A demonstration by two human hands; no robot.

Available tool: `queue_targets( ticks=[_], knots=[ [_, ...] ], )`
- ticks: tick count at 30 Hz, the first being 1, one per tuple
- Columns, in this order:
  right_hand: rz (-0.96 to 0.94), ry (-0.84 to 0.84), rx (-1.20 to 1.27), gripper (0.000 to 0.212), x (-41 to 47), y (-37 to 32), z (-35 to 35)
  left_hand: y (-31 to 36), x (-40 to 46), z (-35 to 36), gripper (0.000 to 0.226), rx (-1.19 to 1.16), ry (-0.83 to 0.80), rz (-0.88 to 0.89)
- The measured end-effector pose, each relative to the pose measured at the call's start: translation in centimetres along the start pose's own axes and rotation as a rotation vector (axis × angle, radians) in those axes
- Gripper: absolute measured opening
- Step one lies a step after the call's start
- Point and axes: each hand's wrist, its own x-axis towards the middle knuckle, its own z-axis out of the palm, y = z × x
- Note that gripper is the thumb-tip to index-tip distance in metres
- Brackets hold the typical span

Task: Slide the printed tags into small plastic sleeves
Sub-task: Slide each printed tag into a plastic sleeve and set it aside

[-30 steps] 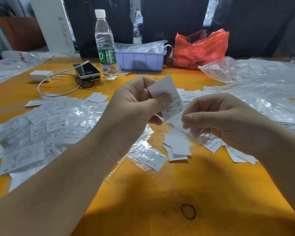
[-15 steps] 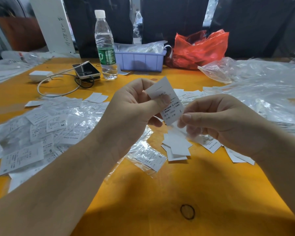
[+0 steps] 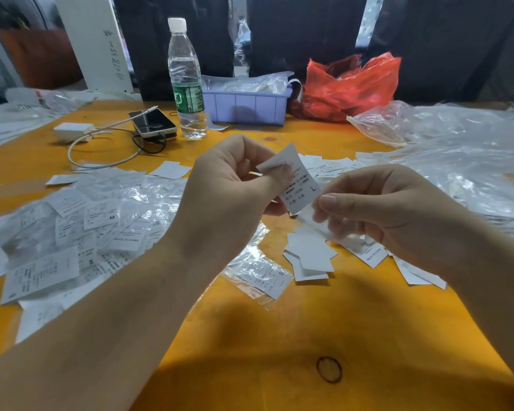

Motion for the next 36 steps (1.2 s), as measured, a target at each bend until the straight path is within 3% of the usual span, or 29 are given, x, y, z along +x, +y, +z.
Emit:
queue_targets(
  ticks=[6,12,19,36],
  knots=[
    [-0.009,0.033,-0.002,0.024,-0.06,-0.15,-0.03,-0.03,0.05,-0.01,0.018,0.018,-0.010,-0.006],
    [-0.025,0.075,-0.013,0.022,0.07,-0.10,-0.19,0.19,0.18,-0.16,0.024,-0.028,-0.110,-0.039],
    [-0.038,0.086,-0.010,0.032,0.17,0.19,-0.30,-0.23,0.14,-0.05,0.029,-0.037,-0.202,-0.089],
    [-0.061,0.117,-0.083,0.027,0.02,0.04,0.11,0.03,-0.28,0.41,0.025,-0.145,-0.160,-0.176]
  ],
)
